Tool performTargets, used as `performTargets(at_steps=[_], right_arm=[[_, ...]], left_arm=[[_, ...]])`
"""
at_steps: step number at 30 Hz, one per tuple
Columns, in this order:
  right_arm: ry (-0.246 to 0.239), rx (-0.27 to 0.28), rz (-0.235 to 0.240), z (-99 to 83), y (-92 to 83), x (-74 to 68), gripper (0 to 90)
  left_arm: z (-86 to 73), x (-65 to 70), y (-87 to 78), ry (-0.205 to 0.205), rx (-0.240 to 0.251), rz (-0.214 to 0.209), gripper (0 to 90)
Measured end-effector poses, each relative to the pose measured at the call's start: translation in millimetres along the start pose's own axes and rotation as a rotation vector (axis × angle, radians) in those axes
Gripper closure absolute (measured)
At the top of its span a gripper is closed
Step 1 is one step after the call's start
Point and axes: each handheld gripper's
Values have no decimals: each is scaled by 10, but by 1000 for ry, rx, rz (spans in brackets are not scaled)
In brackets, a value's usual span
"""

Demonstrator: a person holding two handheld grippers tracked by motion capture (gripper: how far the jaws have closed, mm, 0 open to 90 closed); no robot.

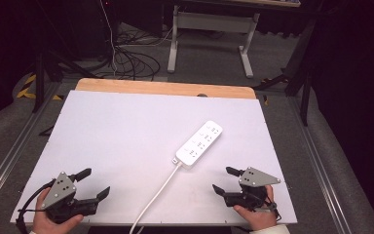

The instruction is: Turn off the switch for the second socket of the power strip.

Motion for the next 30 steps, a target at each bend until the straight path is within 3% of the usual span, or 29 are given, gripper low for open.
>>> performTargets(at_steps=[6,11,21,27,30], right_arm=[[-3,1,2,3,-2,-4,259],[-10,1,-1,10,-2,-9,259],[-15,1,-7,18,-4,-18,263],[-32,-17,-23,50,-17,-15,397],[-29,-20,-19,73,-21,-7,411]], left_arm=[[0,5,-9,2,6,8,168],[12,11,-26,44,5,34,167],[14,40,-23,65,-1,40,168],[7,53,-11,58,-4,41,169],[6,49,-9,53,-4,41,170]])
Point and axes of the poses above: each handheld gripper's, and its own axes: y roughly forward along the jaws, z roughly out of its top, x roughly to its right, and after that the axes turned 14 degrees about -y, right-handed
